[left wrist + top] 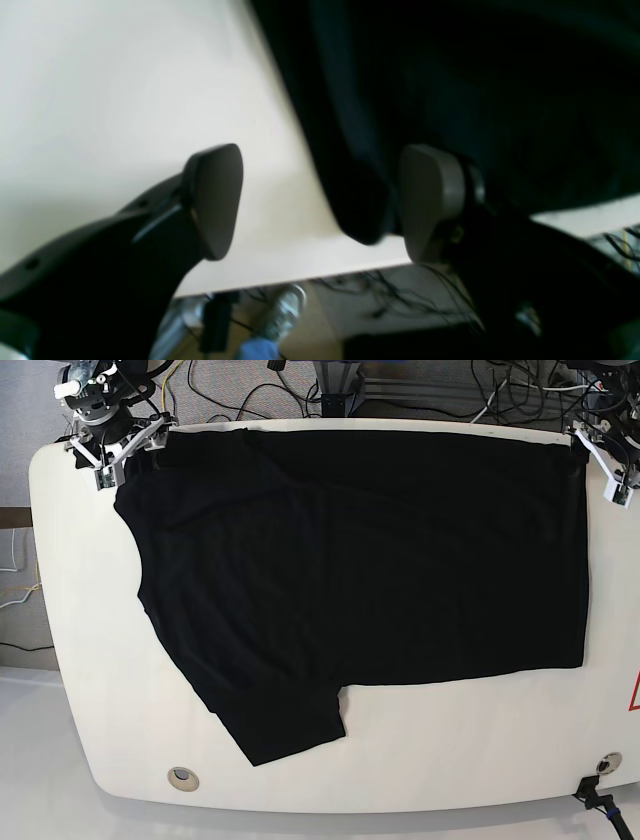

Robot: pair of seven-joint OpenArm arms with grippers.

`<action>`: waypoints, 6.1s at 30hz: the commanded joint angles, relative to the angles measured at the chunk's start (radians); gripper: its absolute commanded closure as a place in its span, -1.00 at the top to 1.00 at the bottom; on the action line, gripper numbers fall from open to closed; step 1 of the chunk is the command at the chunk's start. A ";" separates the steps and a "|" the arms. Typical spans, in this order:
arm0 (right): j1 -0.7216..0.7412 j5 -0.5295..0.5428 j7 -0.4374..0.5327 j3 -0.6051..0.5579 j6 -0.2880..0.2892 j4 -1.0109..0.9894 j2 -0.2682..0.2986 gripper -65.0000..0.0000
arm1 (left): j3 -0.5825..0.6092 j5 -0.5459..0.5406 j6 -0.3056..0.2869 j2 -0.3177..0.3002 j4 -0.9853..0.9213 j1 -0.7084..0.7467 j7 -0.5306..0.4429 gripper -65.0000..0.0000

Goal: Fold the T-shirt properly
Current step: 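Move both grippers along the shirt sides toward the hem and grasp, then lift the grasped hem edge and fold it toward the shoulders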

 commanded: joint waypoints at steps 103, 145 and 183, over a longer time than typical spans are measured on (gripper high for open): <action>1.205 -0.228 0.484 -0.263 -0.071 -1.461 0.111 -0.96 | 0.304 0.286 0.137 -0.014 -1.106 -1.118 -0.323 0.41; 0.806 -0.225 -0.159 -0.259 -0.063 -0.364 0.071 -1.00 | 0.207 0.156 0.030 -0.048 -0.497 -0.788 -0.122 -1.00; 0.361 -0.236 -0.353 -0.259 -0.069 -0.017 -0.007 0.12 | 0.116 0.174 0.001 0.007 -0.046 -0.214 0.168 -0.17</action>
